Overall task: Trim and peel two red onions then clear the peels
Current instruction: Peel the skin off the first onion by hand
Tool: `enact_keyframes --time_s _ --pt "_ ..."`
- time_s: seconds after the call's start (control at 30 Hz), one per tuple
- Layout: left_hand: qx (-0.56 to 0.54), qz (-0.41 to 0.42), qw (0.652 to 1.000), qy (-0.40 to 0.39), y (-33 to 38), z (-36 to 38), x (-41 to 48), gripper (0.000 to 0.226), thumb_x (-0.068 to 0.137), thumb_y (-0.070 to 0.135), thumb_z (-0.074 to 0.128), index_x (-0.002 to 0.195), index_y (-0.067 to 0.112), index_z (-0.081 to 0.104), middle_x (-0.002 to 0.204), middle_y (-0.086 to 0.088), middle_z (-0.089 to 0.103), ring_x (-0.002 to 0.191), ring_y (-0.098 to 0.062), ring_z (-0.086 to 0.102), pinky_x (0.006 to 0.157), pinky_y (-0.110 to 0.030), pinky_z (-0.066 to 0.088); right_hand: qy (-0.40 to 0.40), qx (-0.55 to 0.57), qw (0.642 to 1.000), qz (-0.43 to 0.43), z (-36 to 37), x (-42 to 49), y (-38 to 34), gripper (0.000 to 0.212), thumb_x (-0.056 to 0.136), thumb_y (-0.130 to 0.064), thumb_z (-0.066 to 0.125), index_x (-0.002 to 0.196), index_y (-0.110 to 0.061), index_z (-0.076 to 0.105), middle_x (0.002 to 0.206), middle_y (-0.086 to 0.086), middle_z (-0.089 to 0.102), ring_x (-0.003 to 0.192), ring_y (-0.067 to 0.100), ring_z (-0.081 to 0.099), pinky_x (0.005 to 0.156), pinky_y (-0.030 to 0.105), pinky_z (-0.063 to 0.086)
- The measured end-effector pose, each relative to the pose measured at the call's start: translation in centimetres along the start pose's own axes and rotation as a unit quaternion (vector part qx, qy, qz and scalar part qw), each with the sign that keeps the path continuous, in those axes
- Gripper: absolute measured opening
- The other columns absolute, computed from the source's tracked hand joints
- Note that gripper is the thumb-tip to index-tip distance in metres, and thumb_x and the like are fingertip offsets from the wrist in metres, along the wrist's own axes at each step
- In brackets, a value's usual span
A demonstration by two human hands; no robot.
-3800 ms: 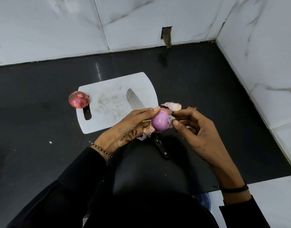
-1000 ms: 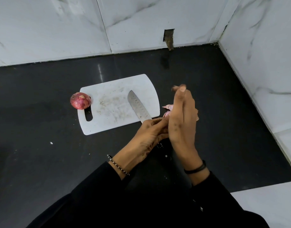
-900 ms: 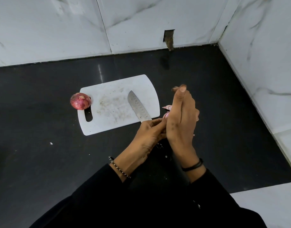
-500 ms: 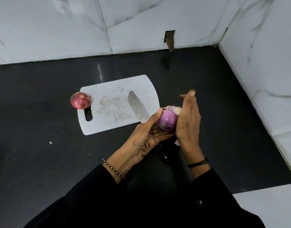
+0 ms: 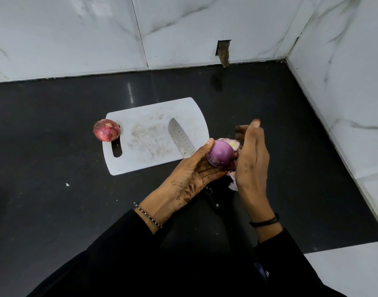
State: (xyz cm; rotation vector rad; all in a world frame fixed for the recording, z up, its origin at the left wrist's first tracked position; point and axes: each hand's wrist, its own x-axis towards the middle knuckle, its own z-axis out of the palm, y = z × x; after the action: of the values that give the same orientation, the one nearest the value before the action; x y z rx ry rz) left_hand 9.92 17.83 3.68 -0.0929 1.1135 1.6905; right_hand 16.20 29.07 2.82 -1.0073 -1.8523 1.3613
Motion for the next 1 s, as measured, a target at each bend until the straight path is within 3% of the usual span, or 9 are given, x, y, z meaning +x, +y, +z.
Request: enact_keyframes --time_s 0.13,0.2,0.27,0.33,0.43,0.57,0.7,0.83,1.0 --pt "0.007 0.022 1.0 0.0 -0.5 0.2 0.2 0.02 0.093 0.029 0.063 0.103 0.014 0.072 0.104 -0.015 0.076 0.1 -0.024 0.074 0.098 -0.038 0.055 -0.009 -0.007 0.999 -0.045 0.8 -0.4 -0.5 0.049 0.107 -0.049 0.025 0.101 -0.011 0.055 0.095 0.004 0.058 0.089 0.018 0.059 0.085 0.04 0.052" --pt "0.033 0.029 0.999 -0.009 -0.6 0.4 0.2 0.023 0.089 0.029 0.063 0.08 0.021 0.082 0.091 -0.007 0.079 0.089 -0.017 0.076 0.091 -0.033 0.058 -0.02 -0.012 0.998 -0.056 1.1 -0.6 -0.7 0.051 0.107 -0.048 0.025 0.101 -0.007 0.054 0.095 0.012 0.057 0.088 0.026 0.057 0.083 0.04 0.05" --pt "0.041 0.019 0.999 -0.012 -0.8 0.4 0.2 0.021 0.081 0.034 0.065 0.073 0.027 0.083 0.09 -0.008 0.078 0.086 -0.018 0.076 0.088 -0.032 0.06 -0.022 -0.016 0.998 -0.049 1.3 -0.6 -0.7 0.052 0.106 -0.048 0.025 0.101 -0.005 0.053 0.097 0.014 0.057 0.088 0.026 0.057 0.082 0.036 0.049" --pt "0.032 0.002 0.999 0.0 -0.9 0.2 0.3 0.027 0.081 0.037 0.067 0.091 0.016 0.082 0.1 -0.015 0.077 0.094 -0.023 0.075 0.09 -0.035 0.059 -0.016 -0.008 0.999 -0.032 1.2 -0.2 -0.4 0.052 0.106 -0.049 0.025 0.101 -0.006 0.054 0.099 0.013 0.058 0.089 0.025 0.059 0.082 0.033 0.05" --pt "0.008 -0.03 0.999 0.01 -0.8 -0.3 0.2 0.052 0.092 0.041 0.063 0.129 0.005 0.059 0.117 -0.022 0.071 0.106 -0.029 0.071 0.093 -0.037 0.058 -0.006 -0.01 1.0 -0.011 0.4 0.5 0.7 0.05 0.106 -0.051 0.026 0.101 -0.011 0.055 0.097 0.006 0.059 0.088 0.018 0.06 0.079 0.03 0.051" --pt "0.001 -0.033 0.999 0.013 0.1 -0.6 0.2 0.046 0.092 0.042 0.061 0.121 0.007 0.061 0.108 -0.024 0.073 0.091 -0.03 0.074 0.082 -0.034 0.062 -0.01 -0.033 0.999 -0.004 -1.3 0.8 1.6 0.039 0.106 -0.05 0.036 0.102 -0.018 0.058 0.096 -0.003 0.062 0.088 0.01 0.061 0.076 0.027 0.051" --pt "0.009 -0.024 1.0 0.014 0.7 -0.7 0.4 0.032 0.095 0.036 0.061 0.114 0.011 0.059 0.103 -0.026 0.073 0.091 -0.037 0.071 0.084 -0.039 0.06 -0.062 -0.049 0.993 -0.087 -2.9 0.3 1.4 0.011 0.102 -0.03 0.055 0.105 -0.023 0.062 0.104 -0.014 0.063 0.097 0.004 0.063 0.08 0.025 0.055" --pt "0.023 -0.007 1.0 0.005 1.1 -0.7 0.6 0.025 0.099 0.031 0.055 0.116 0.013 0.058 0.096 -0.018 0.076 0.092 -0.036 0.072 0.091 -0.047 0.057 -0.163 -0.05 0.965 -0.2 -4.2 -0.2 0.7 0.032 0.089 -0.042 0.066 0.111 -0.018 0.065 0.113 -0.006 0.06 0.106 0.014 0.061 0.083 0.02 0.05" --pt "0.013 -0.015 1.0 -0.001 1.3 -0.3 0.4 0.032 0.101 0.034 0.052 0.121 0.01 0.057 0.099 -0.02 0.073 0.086 -0.032 0.072 0.057 -0.032 0.059 -0.222 -0.134 0.927 -0.273 -4.7 0.2 0.9 0.061 0.07 -0.058 0.079 0.114 -0.018 0.065 0.117 -0.005 0.052 0.109 0.014 0.055 0.087 0.024 0.049"
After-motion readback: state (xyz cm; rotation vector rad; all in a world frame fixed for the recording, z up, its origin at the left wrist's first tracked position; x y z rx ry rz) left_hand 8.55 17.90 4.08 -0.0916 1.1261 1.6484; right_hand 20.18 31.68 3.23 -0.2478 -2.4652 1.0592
